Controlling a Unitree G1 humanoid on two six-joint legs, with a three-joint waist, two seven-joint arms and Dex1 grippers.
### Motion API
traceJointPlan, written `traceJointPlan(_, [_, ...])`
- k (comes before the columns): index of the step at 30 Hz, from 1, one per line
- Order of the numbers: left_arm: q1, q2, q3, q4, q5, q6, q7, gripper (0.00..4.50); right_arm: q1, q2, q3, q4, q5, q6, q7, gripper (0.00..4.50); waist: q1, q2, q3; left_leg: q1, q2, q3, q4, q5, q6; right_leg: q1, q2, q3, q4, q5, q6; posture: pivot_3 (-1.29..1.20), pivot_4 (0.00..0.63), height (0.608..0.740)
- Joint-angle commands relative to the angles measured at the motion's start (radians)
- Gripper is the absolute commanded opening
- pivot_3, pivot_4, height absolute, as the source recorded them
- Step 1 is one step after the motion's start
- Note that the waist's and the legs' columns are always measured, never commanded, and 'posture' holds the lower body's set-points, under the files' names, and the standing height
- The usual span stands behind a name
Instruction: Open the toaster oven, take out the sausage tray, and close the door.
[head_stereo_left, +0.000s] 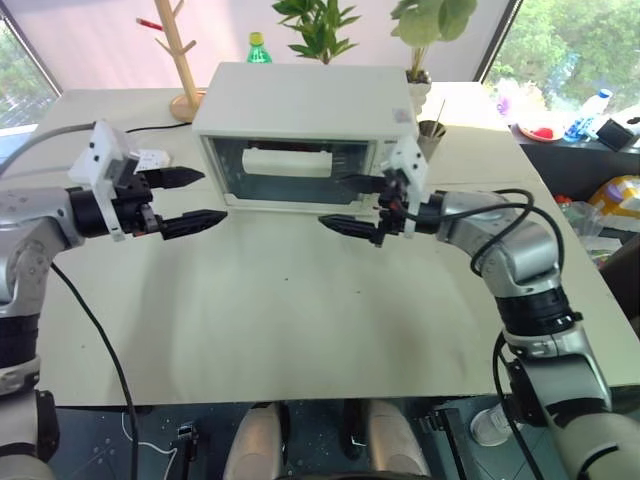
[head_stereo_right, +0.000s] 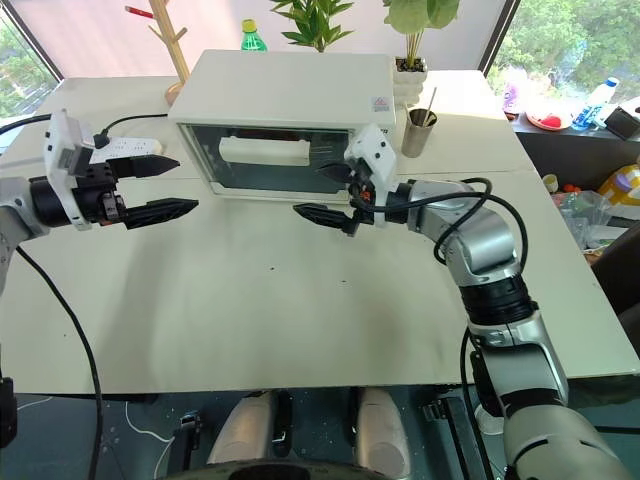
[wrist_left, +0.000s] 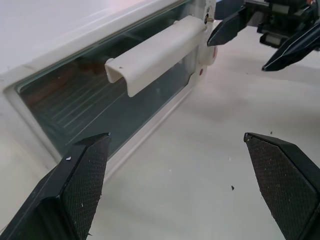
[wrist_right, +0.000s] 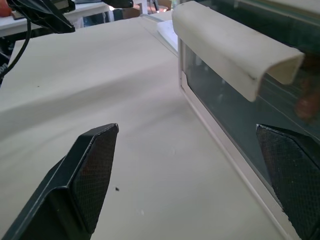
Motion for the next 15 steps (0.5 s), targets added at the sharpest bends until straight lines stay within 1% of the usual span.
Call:
traceJointPlan(1, [-0.026, 0.022, 0.025, -0.016, -0.012, 0.004, -0.001, 4.5, -0.058, 0.03, 0.007, 0.041, -0.033, -0.061, 0.015, 4.47, -0.001, 0.0, 0.0, 0.0, 0.0, 0.0, 0.0, 0.0, 0.0, 0.0, 0.0, 0.0, 0.0, 0.0, 0.0, 0.0, 0.15, 0.717])
traceJointPlan(9, [-0.017, 0.015, 0.03, -0.035, -0.014, 0.015, 0.013, 4.5, -0.104, 0.072, 0.004, 0.09, -0.059, -0.098, 0.044, 4.47, -0.001, 0.0, 0.0, 0.0, 0.0, -0.001, 0.0, 0.0, 0.0, 0.0, 0.0, 0.0, 0.0, 0.0, 0.0, 0.0, 0.15, 0.717])
traceJointPlan(15, [-0.056, 0.005, 0.01, 0.002, -0.005, 0.009, 0.015, 4.5, -0.056, 0.072, -0.003, -0.048, -0.01, -0.044, 0.06, 4.47, -0.002, 0.0, 0.0, 0.0, 0.0, -0.001, 0.0, 0.0, 0.0, 0.0, 0.0, 0.0, 0.0, 0.0, 0.0, 0.0, 0.15, 0.717])
